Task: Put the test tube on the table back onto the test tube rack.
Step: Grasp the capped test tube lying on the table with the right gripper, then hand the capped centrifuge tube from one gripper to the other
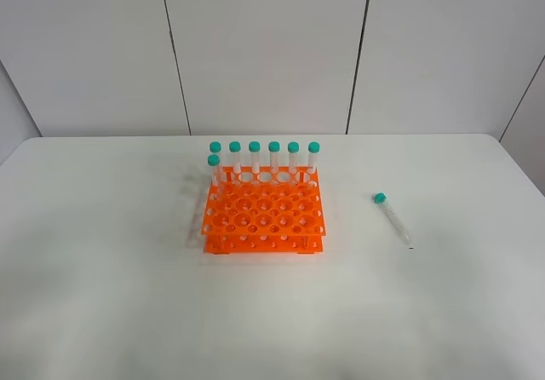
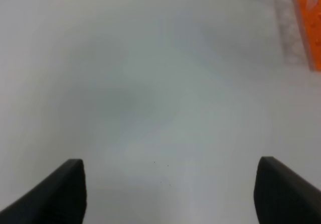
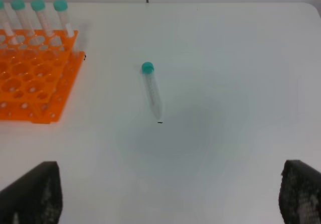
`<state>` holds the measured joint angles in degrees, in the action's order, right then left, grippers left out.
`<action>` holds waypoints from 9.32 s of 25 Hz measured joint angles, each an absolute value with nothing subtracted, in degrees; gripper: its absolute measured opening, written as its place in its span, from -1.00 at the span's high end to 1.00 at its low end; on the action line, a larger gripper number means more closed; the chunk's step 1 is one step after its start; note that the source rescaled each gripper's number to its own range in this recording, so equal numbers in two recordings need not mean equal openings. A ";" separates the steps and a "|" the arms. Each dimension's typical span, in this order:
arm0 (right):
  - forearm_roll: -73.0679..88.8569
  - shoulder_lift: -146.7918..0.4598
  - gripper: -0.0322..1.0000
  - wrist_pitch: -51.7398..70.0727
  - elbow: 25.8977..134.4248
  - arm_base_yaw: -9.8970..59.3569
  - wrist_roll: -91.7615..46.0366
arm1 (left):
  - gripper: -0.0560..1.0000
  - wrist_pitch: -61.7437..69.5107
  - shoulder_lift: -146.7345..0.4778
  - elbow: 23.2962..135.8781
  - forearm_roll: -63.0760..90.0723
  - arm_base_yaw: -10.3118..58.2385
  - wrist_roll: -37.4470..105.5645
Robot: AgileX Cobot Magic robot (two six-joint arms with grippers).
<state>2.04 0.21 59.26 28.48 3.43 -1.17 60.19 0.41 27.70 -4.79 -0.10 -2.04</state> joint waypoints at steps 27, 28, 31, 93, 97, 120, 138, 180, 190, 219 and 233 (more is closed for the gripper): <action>2.04 -84.32 -0.82 52.03 64.24 3.43 -6.20 | -0.99 60.19 0.41 27.70 -4.79 -0.10 -2.04; 2.33 -87.80 -0.82 52.12 66.09 3.43 -7.03 | -0.99 60.19 0.41 27.70 -4.79 -0.10 -2.04; 2.87 -96.29 -0.82 52.22 71.79 4.74 -9.15 | -0.99 60.19 0.41 27.70 -4.79 -0.10 -2.04; 0.69 -122.34 0.58 39.57 75.05 8.57 -6.99 | -0.99 60.19 0.41 27.70 -4.79 -0.10 -2.04; -0.34 -122.34 0.91 40.18 75.05 8.57 -7.05 | -0.99 60.19 0.41 27.70 -4.79 -0.10 -2.04; 1.34 -80.48 0.91 50.89 65.48 8.57 -8.56 | -0.99 60.19 0.41 27.70 -4.79 -0.10 -2.04; 33.01 -62.39 0.91 40.53 41.83 12.53 -42.05 | -0.99 60.19 0.41 27.70 -4.79 -0.10 -2.04; 55.26 -86.10 0.91 32.02 51.13 32.08 -69.18 | -0.76 51.61 -13.34 38.31 -1.14 -0.10 -2.04; 55.26 -86.10 0.91 32.02 51.13 32.08 -69.31 | -0.75 33.08 -45.41 41.38 27.84 -0.10 12.41; 59.81 -86.10 0.91 34.19 51.13 32.08 -70.87 | -0.75 32.13 -76.68 41.38 89.79 16.69 63.93; 60.14 -86.10 0.91 35.04 51.13 32.08 -70.87 | -0.75 27.29 -76.68 41.38 92.22 22.15 64.41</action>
<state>60.14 -86.10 35.04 51.13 32.08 -70.87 27.29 -76.68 41.38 92.22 22.15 64.41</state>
